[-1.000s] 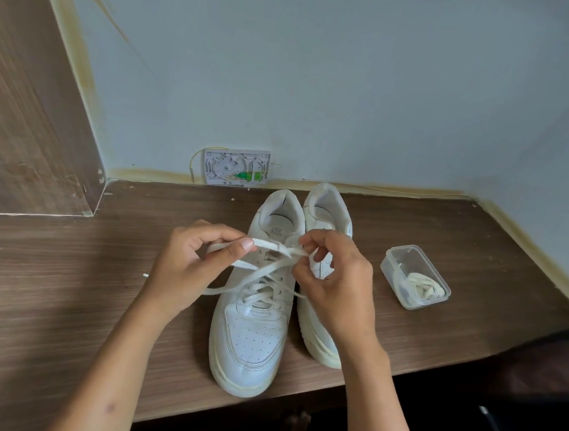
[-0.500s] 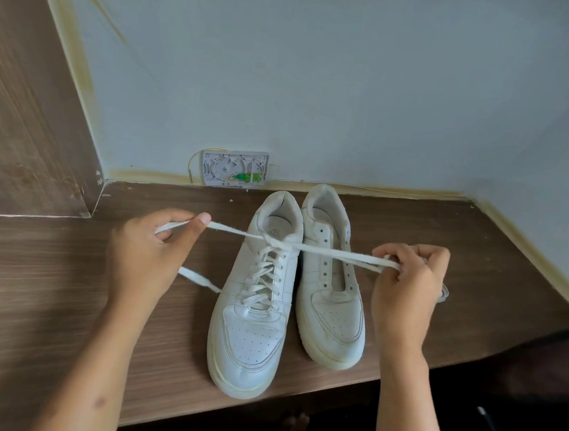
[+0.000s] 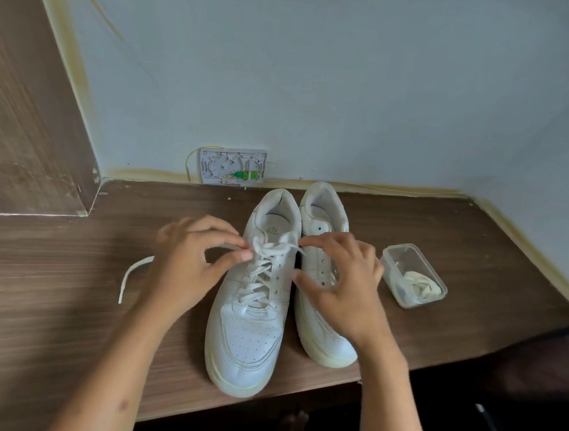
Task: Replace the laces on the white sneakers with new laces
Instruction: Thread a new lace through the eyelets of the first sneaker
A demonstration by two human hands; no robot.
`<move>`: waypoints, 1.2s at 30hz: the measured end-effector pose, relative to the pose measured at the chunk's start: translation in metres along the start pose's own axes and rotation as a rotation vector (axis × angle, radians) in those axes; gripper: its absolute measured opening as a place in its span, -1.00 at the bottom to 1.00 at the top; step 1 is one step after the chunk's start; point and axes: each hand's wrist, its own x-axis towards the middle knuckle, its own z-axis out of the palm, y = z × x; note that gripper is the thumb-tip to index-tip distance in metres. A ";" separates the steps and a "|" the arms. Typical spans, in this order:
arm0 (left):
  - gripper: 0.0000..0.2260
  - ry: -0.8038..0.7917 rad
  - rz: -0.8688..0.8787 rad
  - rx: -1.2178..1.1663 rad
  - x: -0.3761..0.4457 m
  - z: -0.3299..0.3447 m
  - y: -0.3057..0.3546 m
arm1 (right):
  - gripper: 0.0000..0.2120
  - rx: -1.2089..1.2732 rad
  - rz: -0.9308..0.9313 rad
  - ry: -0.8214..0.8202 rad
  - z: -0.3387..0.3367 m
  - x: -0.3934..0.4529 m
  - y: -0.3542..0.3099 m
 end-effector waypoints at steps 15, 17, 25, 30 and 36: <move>-0.78 -0.014 -0.067 0.321 0.002 0.003 0.008 | -0.76 -0.041 0.165 0.382 0.024 0.005 0.011; -0.78 -0.043 -0.092 0.336 0.005 0.002 0.008 | -0.76 -0.058 0.191 0.385 0.026 0.004 0.009; -0.69 -0.487 -0.395 -0.127 -0.007 -0.028 0.028 | -0.80 0.273 0.228 0.090 0.005 -0.020 -0.015; -0.71 -0.365 -0.491 -0.469 -0.007 -0.044 0.081 | -0.86 0.451 0.186 -0.006 -0.012 -0.050 -0.048; -0.70 -0.399 -0.524 -0.428 -0.018 -0.058 0.118 | -0.81 0.454 0.100 0.003 -0.020 -0.076 -0.080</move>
